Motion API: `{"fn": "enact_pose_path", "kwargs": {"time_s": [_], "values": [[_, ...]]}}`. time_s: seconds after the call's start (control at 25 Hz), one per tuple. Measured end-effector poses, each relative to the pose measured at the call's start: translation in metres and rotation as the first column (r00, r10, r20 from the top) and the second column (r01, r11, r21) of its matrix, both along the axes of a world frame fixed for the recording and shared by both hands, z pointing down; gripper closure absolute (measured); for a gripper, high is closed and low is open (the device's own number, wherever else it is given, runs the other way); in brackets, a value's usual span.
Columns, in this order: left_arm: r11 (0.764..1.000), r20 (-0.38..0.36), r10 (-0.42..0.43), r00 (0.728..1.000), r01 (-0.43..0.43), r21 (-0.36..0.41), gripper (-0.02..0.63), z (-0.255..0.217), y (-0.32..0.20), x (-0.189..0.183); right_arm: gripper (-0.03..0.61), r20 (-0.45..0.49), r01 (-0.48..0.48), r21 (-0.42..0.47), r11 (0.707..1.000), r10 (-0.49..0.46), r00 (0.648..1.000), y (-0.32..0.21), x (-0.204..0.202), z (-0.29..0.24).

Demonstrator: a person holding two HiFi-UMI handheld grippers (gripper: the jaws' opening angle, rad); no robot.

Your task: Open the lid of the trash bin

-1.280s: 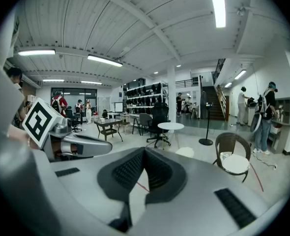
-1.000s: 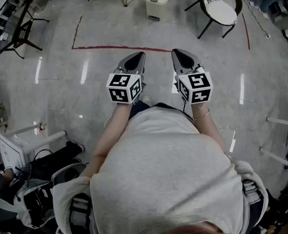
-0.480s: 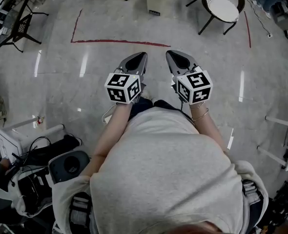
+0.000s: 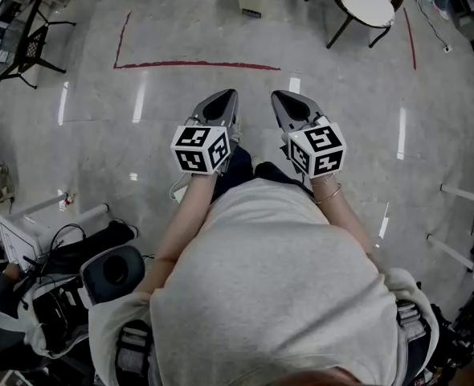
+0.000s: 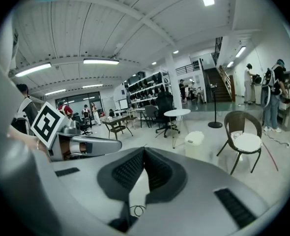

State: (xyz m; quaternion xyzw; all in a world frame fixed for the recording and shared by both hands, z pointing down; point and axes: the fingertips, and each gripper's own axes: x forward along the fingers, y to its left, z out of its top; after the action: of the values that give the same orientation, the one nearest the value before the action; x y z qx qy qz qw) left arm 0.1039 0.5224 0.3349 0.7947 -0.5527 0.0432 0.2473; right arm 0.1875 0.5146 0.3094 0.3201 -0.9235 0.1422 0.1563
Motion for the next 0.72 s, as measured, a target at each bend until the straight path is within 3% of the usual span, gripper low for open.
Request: {"fn": "enact_pose_path", "kwargs": {"time_s": [0.24, 0.48, 0.72], "values": [[1.0, 0.003, 0.018, 1.0, -0.018, 0.017, 0.606, 0.003, -0.058, -0.021, 0.572, 0.049, -0.063, 0.029, 0.998, 0.061, 0.997, -0.069, -0.013, -0.006], [0.997, 0.006, 0.072, 0.997, -0.072, 0.016, 0.606, -0.008, -0.149, -0.067, 0.572, 0.06, -0.091, 0.035, 0.995, 0.089, 0.994, -0.156, -0.061, -0.013], [0.979, 0.038, 0.195, 0.98, -0.197, 0.053, 0.606, -0.023, -0.233, -0.106, 0.572, 0.086, -0.167, 0.055, 0.984, 0.162, 0.983, -0.235, -0.11, -0.022]]}}
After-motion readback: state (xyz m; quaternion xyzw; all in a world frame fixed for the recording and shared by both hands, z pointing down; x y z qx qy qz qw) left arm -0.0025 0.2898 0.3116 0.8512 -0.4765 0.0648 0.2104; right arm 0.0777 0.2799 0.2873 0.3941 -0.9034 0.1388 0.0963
